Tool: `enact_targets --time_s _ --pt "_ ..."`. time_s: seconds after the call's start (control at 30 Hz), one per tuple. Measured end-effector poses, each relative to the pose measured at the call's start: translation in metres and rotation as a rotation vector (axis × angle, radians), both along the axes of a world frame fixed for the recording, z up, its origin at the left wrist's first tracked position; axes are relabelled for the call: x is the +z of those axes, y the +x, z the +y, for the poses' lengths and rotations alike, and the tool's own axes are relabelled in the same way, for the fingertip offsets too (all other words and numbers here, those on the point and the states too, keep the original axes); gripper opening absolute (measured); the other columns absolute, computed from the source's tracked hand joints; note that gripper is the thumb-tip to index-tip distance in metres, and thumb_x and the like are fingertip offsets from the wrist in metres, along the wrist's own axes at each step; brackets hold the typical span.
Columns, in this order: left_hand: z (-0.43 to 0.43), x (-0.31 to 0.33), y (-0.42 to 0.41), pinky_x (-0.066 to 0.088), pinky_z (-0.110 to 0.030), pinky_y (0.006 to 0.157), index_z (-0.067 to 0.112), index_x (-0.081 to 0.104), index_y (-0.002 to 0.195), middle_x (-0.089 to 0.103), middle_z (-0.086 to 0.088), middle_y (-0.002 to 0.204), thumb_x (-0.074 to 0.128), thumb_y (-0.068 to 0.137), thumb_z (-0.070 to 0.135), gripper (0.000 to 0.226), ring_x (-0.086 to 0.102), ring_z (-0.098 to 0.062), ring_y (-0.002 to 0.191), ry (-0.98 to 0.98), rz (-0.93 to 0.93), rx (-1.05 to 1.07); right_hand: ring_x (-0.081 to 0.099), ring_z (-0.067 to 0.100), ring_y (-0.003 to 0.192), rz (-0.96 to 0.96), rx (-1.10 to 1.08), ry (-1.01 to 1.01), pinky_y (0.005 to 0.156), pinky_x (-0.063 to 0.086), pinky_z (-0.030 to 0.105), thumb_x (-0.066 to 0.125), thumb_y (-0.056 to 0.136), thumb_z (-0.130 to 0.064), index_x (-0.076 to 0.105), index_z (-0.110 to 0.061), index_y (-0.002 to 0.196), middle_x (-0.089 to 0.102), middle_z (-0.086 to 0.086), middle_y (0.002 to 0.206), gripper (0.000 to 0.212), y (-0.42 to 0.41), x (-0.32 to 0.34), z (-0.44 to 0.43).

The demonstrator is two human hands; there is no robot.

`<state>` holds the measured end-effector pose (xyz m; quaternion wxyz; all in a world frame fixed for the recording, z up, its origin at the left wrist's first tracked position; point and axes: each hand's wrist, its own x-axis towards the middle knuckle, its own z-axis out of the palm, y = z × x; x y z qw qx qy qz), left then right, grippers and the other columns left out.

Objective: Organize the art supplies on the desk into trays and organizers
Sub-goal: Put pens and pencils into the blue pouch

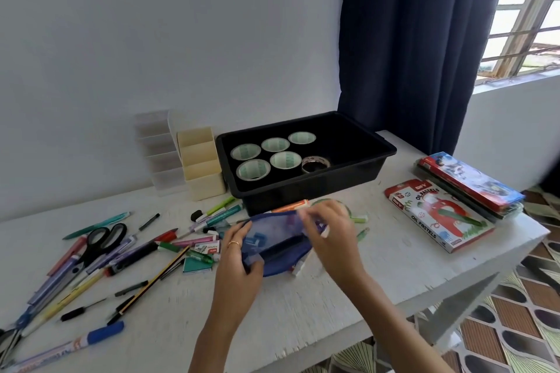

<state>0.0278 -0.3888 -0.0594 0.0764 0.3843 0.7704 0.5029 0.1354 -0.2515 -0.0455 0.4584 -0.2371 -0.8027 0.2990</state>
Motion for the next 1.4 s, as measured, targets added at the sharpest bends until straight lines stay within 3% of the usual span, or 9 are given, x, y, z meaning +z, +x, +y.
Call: enact_targets --time_s 0.13,0.23,0.37,0.57,0.73,0.97,1.23,1.3,1.4 --pt "-0.004 0.004 -0.009 0.031 0.008 0.083 0.02 0.043 0.134 0.037 0.008 0.137 0.059 0.083 -0.007 0.06 0.037 -0.005 0.125 0.051 -0.065 0.023 0.053 0.016 0.081 0.024 -0.397 -0.468 0.069 0.043 0.019 0.058 0.09 -0.012 0.058 -0.009 0.099 0.055 0.01 0.103 0.01 0.004 -0.011 0.024" --pt "-0.008 0.009 -0.016 0.03 0.009 0.08 0.017 0.043 0.135 0.036 0.008 0.135 0.057 0.084 -0.009 0.059 0.037 -0.005 0.123 0.074 -0.066 0.05 0.051 0.022 0.083 -0.261 -0.505 -0.578 0.073 0.047 0.031 0.065 0.086 -0.019 0.047 -0.003 0.113 0.045 0.016 0.115 0.036 0.01 -0.029 0.036" --pt "-0.014 0.011 -0.027 0.036 0.003 0.079 0.015 0.043 0.135 0.038 0.003 0.135 0.057 0.083 -0.01 0.06 0.044 0.001 0.111 0.097 -0.065 0.067 0.054 0.029 0.086 -0.365 -0.511 -0.645 0.075 0.047 0.037 0.07 0.081 -0.01 0.037 0.0 0.121 0.047 0.02 0.114 0.053 0.012 -0.04 0.03" --pt "-0.017 0.009 -0.032 0.04 -0.001 0.076 0.021 0.042 0.134 0.035 0.004 0.139 0.059 0.083 -0.008 0.061 0.041 -0.008 0.121 0.102 -0.125 0.071 0.064 0.018 0.069 -0.002 -0.338 -0.853 0.061 0.056 0.029 0.068 0.081 -0.004 0.061 0.001 0.112 0.064 0.009 0.082 0.031 0.012 -0.012 0.013" --pt "-0.018 0.012 -0.031 0.034 -0.011 0.094 0.021 0.041 0.135 0.035 0.009 0.135 0.058 0.083 -0.007 0.062 0.038 -0.008 0.125 0.082 -0.138 0.04 0.066 0.017 0.084 0.401 0.125 -0.577 0.076 0.057 0.026 0.062 0.085 -0.001 0.066 -0.008 0.104 0.069 0.008 0.092 0.021 0.0 0.047 -0.023" --pt "-0.016 0.017 -0.027 0.031 0.007 0.081 0.015 0.043 0.134 0.038 0.008 0.13 0.056 0.08 -0.012 0.062 0.036 -0.003 0.119 0.062 -0.072 -0.021 0.055 0.006 0.088 -0.154 0.139 0.296 0.073 0.044 0.028 0.058 0.086 -0.013 0.071 -0.021 0.099 0.065 -0.008 0.093 0.02 -0.03 0.013 -0.032" --pt "-0.013 0.012 -0.035 0.034 -0.008 0.096 0.02 0.044 0.135 0.037 0.01 0.134 0.055 0.083 -0.011 0.061 0.037 -0.005 0.126 0.063 -0.163 0.013 0.058 0.008 0.08 0.095 -0.216 -0.206 0.064 0.045 0.012 0.055 0.084 0.009 0.066 -0.019 0.084 0.062 -0.002 0.086 0.03 -0.015 0.004 0.025" --pt "-0.008 0.011 -0.038 0.036 -0.017 0.1 0.019 0.045 0.135 0.039 0.01 0.132 0.055 0.083 -0.012 0.061 0.039 -0.007 0.126 0.066 -0.18 0.049 0.058 0.012 0.084 -0.049 -0.288 -0.358 0.063 0.043 0.013 0.055 0.088 0.003 0.066 -0.016 0.087 0.063 0.006 0.096 0.022 -0.018 -0.003 0.056" --pt "-0.001 0.011 -0.04 0.035 -0.006 0.092 0.019 0.046 0.134 0.041 0.008 0.132 0.054 0.083 -0.013 0.061 0.041 -0.007 0.125 0.053 -0.185 0.061 0.055 0.016 0.087 -0.516 -0.305 -0.346 0.068 0.043 0.023 0.056 0.09 -0.006 0.067 -0.011 0.102 0.062 0.008 0.108 0.017 -0.03 -0.017 0.102"
